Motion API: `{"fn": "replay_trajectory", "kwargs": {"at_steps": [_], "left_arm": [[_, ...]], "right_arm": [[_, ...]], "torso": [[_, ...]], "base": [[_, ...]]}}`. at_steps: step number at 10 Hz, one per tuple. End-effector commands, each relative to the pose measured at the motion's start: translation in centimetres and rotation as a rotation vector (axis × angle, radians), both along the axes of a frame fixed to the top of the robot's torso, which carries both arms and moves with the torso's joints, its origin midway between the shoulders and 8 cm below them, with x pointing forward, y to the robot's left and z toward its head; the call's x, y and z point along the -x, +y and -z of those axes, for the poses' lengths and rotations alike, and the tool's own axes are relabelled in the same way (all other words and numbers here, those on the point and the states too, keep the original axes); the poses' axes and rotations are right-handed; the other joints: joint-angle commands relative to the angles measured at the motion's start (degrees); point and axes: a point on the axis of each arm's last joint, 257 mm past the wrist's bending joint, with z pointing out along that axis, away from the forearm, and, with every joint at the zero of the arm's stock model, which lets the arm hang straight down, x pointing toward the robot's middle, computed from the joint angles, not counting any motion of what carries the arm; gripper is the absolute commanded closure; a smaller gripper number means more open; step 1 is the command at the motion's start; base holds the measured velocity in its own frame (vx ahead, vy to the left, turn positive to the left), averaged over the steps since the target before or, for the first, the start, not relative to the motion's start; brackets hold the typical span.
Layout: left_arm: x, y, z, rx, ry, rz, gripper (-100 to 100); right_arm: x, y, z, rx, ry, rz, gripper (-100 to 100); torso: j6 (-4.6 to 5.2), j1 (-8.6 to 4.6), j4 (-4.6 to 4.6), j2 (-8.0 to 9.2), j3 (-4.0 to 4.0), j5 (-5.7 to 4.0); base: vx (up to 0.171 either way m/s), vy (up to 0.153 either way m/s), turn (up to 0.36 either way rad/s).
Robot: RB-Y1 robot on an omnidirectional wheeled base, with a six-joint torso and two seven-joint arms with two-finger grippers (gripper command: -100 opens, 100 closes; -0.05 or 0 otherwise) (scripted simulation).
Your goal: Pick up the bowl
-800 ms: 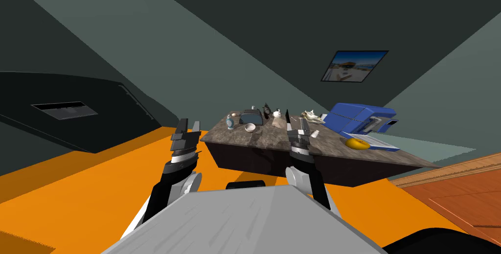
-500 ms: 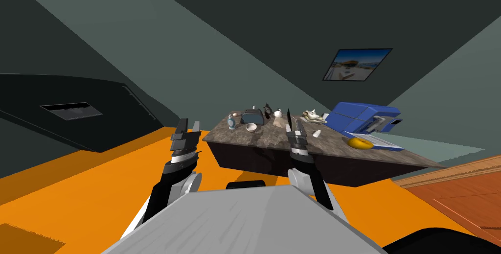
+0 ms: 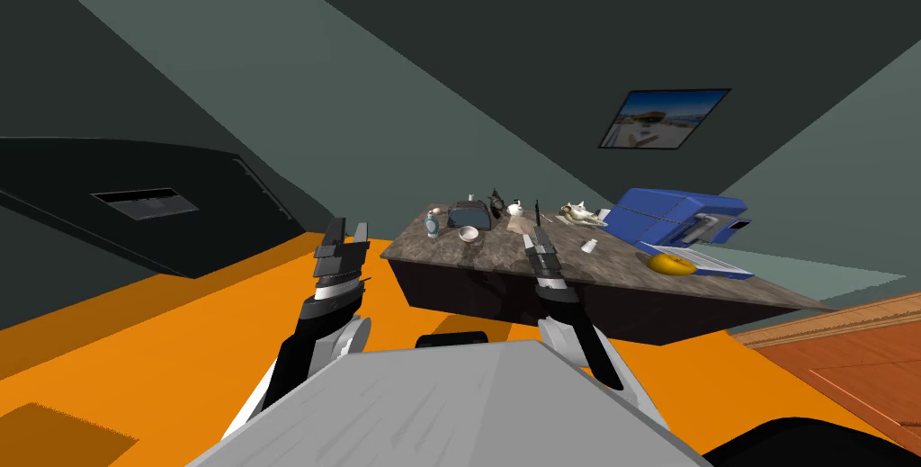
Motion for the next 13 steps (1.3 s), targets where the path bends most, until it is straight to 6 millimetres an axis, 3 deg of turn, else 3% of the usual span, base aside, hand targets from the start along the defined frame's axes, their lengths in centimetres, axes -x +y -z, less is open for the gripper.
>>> {"fn": "replay_trajectory", "kwargs": {"at_steps": [1, 2, 5, 6, 7, 8, 9, 10, 13], "left_arm": [[0.0, 0.0, 0.0, 0.000, 0.000, 0.000, 0], [0.0, 0.0, 0.0, 0.000, 0.000, 0.000, 0], [0.0, 0.0, 0.0, 0.000, 0.000, 0.000, 0], [0.0, 0.0, 0.0, 0.000, 0.000, 0.000, 0], [0.0, 0.0, 0.0, 0.000, 0.000, 0.000, 0], [0.0, 0.0, 0.0, 0.000, 0.000, 0.000, 0], [0.0, 0.0, 0.0, 0.000, 0.000, 0.000, 0], [0.0, 0.0, 0.0, 0.000, 0.000, 0.000, 0], [0.0, 0.0, 0.0, 0.000, 0.000, 0.000, 0]], "right_arm": [[-0.5, -0.3, 1.8, 0.078, 0.058, 0.009, -100], [-0.5, -0.2, 1.7, 0.096, 0.062, -0.002, -100], [-0.9, -1.0, 4.7, 0.225, 0.148, 0.005, -100], [-0.9, -0.9, 4.7, 0.233, 0.150, 0.001, -100], [-1.0, -1.5, 6.2, 0.298, 0.194, 0.007, -100], [-1.1, -1.5, 6.2, 0.307, 0.195, 0.002, -100], [-1.1, -2.3, 7.8, 0.369, 0.239, 0.011, -100], [-1.1, -2.2, 7.8, 0.382, 0.240, 0.004, -100], [-1.0, -3.9, 10.8, 0.523, 0.328, 0.012, -100]], "torso": [[0.00, 0.00, 0.00, 0.00, 0.00, 0.00], [0.00, 0.25, 0.01, 0.03, 0.02, 0.05], [0.00, 0.01, 0.01, 0.01, 0.01, 0.02], [0.00, 0.00, 0.01, 0.03, 0.02, 0.01], [0.00, 0.00, 0.01, 0.02, 0.02, 0.01], [0.00, 0.10, 0.02, 0.07, 0.04, 0.02], [0.00, 0.07, 0.01, 0.01, 0.01, 0.03], [0.00, 0.09, 0.00, -0.04, -0.02, 0.03], [0.00, 0.19, 0.01, -0.01, 0.00, 0.06]], "base": [[-0.025, 0.180, 0.030], [-0.008, 0.137, -0.005], [-0.016, 0.109, 0.019], [-0.020, 0.101, 0.005], [-0.032, 0.133, 0.025], [-0.010, 0.118, 0.003], [0.005, 0.125, 0.031], [-0.001, 0.118, 0.008], [-0.017, 0.158, 0.025]]}}
